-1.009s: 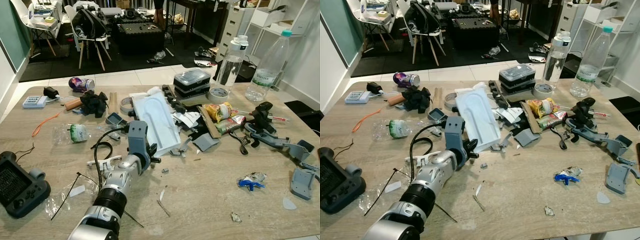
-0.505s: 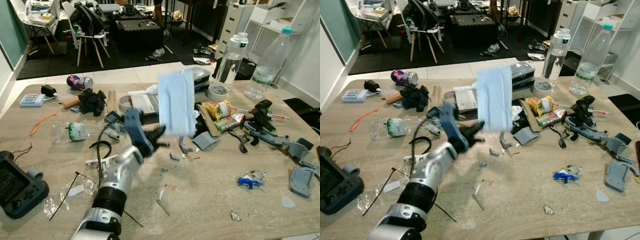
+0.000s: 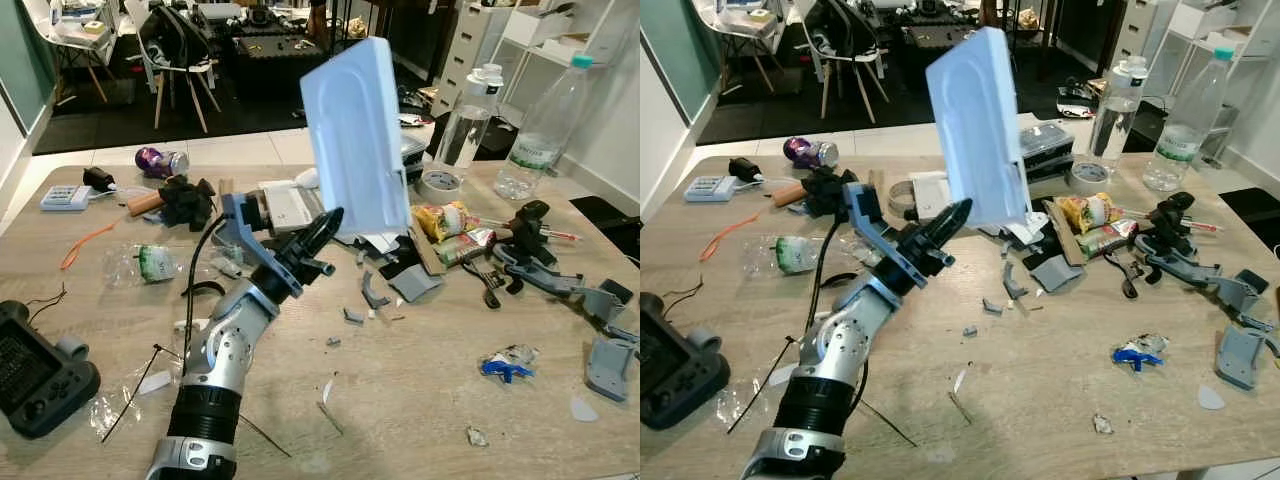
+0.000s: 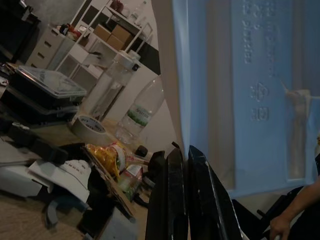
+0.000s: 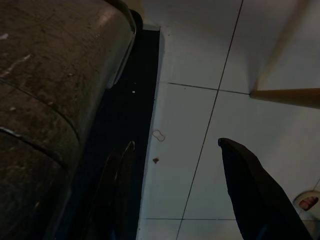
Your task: Picking trash to rubbish bin
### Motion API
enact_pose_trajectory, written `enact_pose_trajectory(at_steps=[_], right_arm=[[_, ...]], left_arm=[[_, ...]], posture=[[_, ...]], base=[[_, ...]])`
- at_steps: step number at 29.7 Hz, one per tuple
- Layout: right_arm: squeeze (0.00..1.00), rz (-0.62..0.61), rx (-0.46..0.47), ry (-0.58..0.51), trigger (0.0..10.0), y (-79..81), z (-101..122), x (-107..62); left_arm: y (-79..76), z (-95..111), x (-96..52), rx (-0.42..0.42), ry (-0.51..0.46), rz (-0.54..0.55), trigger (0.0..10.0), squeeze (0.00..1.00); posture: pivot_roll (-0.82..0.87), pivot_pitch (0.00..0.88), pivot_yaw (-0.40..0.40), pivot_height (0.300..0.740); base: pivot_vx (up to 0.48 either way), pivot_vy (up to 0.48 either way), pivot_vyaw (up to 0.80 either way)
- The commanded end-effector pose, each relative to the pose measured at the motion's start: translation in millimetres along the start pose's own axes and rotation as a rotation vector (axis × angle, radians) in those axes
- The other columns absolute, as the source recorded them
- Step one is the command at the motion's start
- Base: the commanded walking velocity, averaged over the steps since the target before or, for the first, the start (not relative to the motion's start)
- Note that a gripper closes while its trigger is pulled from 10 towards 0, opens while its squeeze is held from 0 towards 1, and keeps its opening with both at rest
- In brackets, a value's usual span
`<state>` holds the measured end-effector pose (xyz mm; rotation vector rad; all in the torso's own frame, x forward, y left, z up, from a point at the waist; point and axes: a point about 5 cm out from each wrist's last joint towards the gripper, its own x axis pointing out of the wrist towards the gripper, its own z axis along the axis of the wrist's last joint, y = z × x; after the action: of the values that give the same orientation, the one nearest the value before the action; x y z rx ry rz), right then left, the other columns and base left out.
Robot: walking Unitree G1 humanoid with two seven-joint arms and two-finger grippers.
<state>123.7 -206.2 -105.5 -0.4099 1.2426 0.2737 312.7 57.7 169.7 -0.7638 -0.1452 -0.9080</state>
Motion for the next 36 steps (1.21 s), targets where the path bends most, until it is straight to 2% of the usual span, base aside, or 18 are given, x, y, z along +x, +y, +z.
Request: enact_pose_trajectory(at_steps=[1, 10, 19, 26, 27, 28, 29, 31, 32, 34, 36], right_arm=[[0.00, 0.003, -0.019, 0.004, 10.0, 0.1, 0, 0.0], [0.00, 0.010, -0.049, 0.011, 10.0, -0.5, 0, -0.1], [0.00, 0.010, -0.063, 0.009, 10.0, -1.4, 1, -0.2], [0.00, 0.013, -0.075, 0.009, 10.0, -1.2, 1, -0.1], [0.00, 0.014, -0.076, 0.009, 10.0, -1.0, 1, -0.1], [0.00, 0.016, -0.076, 0.009, 10.0, -0.4, 1, 0.0], [0.00, 0.016, -0.076, 0.009, 10.0, -0.4, 1, 0.0], [0.00, 0.018, -0.076, 0.009, 10.0, 0.4, 1, 0.1], [0.00, 0.018, -0.076, 0.009, 10.0, 0.4, 1, 0.1], [0.00, 0.022, -0.076, 0.010, 10.0, 1.9, 1, 0.2], [0.00, 0.023, -0.076, 0.010, 10.0, 2.2, 1, 0.3]], left_arm=[[-3.3, -4, -3.7, 0.006, 0.022, -0.009, 10.0, 0.00], [-1.6, -24, -18.1, -0.002, 0.103, 0.020, 10.0, 0.00], [-0.8, -27, -23.2, 0.001, 0.124, 0.028, 10.0, 0.00], [8.6, -40, -36.6, -0.001, 0.185, 0.070, 10.0, 0.00], [10.6, -43, -40.1, -0.003, 0.198, 0.080, 10.0, 0.00], [16.1, -51, -49.8, -0.008, 0.231, 0.107, 10.0, 0.00], [16.1, -51, -49.8, -0.008, 0.231, 0.107, 10.0, 0.00], [25.5, -60, -64.6, -0.012, 0.278, 0.160, 10.0, 0.00], [25.5, -60, -64.6, -0.012, 0.278, 0.160, 10.0, 0.00], [37.5, -70, -83.2, -0.018, 0.329, 0.231, 10.0, 0.00], [40.6, -72, -88.2, -0.023, 0.341, 0.250, 10.0, 0.00]], posture=[[0.06, 0.000, -0.032, 0.740], [0.08, 0.000, -0.045, 0.740], [0.09, 0.000, -0.053, 0.740], [0.09, 0.000, -0.052, 0.740], [0.09, 0.000, -0.052, 0.740], [0.09, 0.000, -0.052, 0.740], [0.09, 0.000, -0.052, 0.740], [0.10, 0.000, -0.050, 0.740], [0.10, 0.000, -0.050, 0.740], [0.10, 0.000, -0.050, 0.740], [0.10, 0.000, -0.050, 0.740]], base=[[-0.352, 0.000, 0.00], [-0.359, 0.000, 0.00], [-0.371, 0.000, 0.00], [-0.370, 0.000, 0.00], [-0.371, 0.000, 0.00], [-0.371, 0.000, 0.00], [-0.371, 0.000, 0.00], [-0.371, 0.000, 0.00], [-0.371, 0.000, 0.00], [-0.369, 0.000, 0.00], [-0.368, 0.000, 0.00]])
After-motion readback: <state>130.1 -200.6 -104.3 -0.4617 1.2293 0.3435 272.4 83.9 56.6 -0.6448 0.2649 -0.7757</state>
